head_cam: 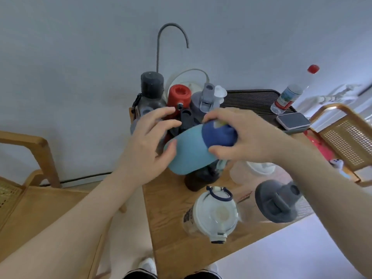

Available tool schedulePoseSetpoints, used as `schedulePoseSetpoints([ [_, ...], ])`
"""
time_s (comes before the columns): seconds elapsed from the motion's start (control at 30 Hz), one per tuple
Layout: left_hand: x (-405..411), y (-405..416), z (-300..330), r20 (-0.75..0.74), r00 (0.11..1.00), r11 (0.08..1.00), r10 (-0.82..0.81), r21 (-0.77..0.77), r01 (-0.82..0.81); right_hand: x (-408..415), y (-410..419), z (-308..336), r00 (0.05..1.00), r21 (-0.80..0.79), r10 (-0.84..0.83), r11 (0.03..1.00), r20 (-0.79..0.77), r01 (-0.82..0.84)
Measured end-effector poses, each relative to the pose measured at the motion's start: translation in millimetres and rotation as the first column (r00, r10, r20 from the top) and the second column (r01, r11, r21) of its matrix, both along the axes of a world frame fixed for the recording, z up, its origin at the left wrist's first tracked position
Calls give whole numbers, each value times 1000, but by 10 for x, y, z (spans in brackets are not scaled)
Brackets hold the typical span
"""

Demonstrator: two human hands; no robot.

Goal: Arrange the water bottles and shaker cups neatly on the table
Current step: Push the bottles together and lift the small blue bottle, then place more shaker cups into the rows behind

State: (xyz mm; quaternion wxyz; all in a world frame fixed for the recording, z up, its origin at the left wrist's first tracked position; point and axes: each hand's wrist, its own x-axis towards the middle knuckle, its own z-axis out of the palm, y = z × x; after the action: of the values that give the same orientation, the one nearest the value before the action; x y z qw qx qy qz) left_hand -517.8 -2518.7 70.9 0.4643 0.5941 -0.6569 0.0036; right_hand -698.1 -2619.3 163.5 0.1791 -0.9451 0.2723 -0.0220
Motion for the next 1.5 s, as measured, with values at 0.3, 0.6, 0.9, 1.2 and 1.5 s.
schedulePoseSetpoints([
  [0.3, -819, -487, 458, 170, 973, 987, -157, -10, 161, -1477, -533, 291, 611, 27, -499, 788, 614, 616],
  [0.6, -1607, -790, 593, 378, 889, 960, -260, 200, 196, -2336, -1154, -817, 826, -143, -564, 818, -10, 557],
  [0.9, -2335, -483, 101, 197, 977, 848, -86, 528, -32, -2387, -1379, -1543, 907, -56, -395, 919, -149, 391],
  [1.2, -2269, 123, -150, 505, 768, 776, 394, 266, -572, -2191, -1201, -1237, 982, -233, -186, 954, 35, 189],
  [1.5, -1920, 498, -108, 423, 836, 558, 350, 622, -549, -1552, -510, -764, 949, 40, 207, 974, 240, -223],
])
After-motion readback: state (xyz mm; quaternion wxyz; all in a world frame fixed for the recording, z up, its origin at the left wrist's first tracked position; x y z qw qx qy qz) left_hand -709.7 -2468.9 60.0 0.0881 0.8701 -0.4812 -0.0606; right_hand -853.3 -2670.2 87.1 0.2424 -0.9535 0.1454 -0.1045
